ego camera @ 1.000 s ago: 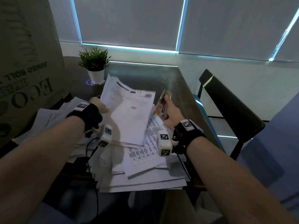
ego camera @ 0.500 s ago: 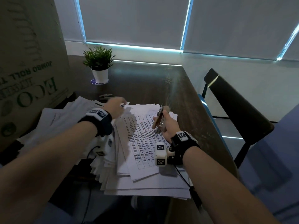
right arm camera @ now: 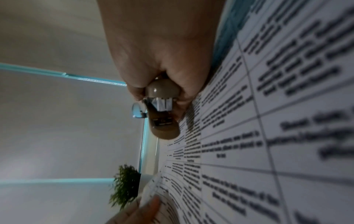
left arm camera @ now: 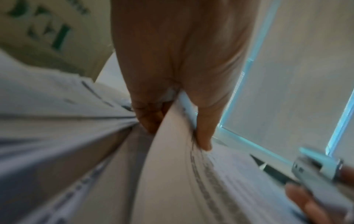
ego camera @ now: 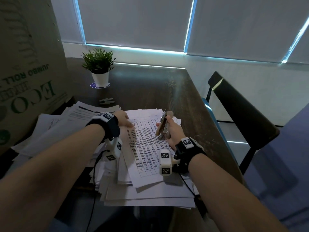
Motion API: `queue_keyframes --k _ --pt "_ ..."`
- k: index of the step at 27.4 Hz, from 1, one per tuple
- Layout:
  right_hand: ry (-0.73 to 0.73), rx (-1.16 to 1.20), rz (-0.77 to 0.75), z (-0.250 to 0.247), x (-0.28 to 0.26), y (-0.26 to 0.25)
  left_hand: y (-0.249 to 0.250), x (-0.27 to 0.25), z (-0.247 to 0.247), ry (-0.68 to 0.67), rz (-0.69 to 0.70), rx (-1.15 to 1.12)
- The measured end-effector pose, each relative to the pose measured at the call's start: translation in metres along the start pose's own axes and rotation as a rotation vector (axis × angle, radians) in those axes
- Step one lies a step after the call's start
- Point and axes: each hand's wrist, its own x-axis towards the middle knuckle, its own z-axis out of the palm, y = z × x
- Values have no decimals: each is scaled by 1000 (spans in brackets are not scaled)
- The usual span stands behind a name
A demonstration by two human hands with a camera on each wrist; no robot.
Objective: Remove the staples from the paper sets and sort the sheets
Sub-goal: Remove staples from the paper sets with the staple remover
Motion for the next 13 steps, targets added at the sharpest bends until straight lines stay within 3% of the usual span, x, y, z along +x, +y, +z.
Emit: queue_keyframes --k 4,7,8,10,13 --pt "-6 -293 -11 2 -8 -23 5 -4 -2 52 92 -248" --pt "-108 -737 -127 2 -20 -53 17 -14 -2 -51 151 -503" --pt "-158 -912 -158 4 -25 -62 22 -17 0 -83 163 -487" --pt "-259 -1198 -161 9 -35 -72 31 -17 5 -84 180 -234" --pt "-331 -1566 -193 14 -42 -68 36 -13 20 5 177 34"
